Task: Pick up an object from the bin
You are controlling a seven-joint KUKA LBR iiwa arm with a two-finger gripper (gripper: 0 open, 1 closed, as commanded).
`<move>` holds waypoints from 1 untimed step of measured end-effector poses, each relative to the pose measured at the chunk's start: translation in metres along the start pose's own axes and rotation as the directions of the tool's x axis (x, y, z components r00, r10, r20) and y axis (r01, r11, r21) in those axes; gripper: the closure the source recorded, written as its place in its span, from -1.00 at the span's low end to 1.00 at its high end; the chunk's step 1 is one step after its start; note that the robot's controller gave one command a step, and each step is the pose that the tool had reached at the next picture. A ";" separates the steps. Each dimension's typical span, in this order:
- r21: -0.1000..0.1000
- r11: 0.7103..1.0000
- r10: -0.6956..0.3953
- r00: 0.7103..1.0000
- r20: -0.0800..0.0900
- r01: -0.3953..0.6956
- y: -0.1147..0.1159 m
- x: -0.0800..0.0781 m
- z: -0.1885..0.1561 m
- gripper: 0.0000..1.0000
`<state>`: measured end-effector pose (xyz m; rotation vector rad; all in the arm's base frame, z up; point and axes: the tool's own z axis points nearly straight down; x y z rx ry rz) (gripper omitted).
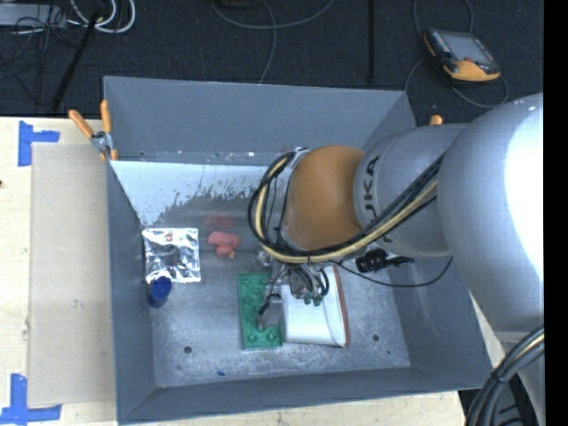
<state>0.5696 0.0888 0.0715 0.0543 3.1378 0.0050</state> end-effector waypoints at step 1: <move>0.002 0.999 -0.035 0.999 0.005 0.035 -0.012 0.018 -0.159 1.00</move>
Offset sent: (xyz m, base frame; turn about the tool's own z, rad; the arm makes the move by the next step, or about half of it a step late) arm -0.0201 -0.0123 0.1546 -0.0369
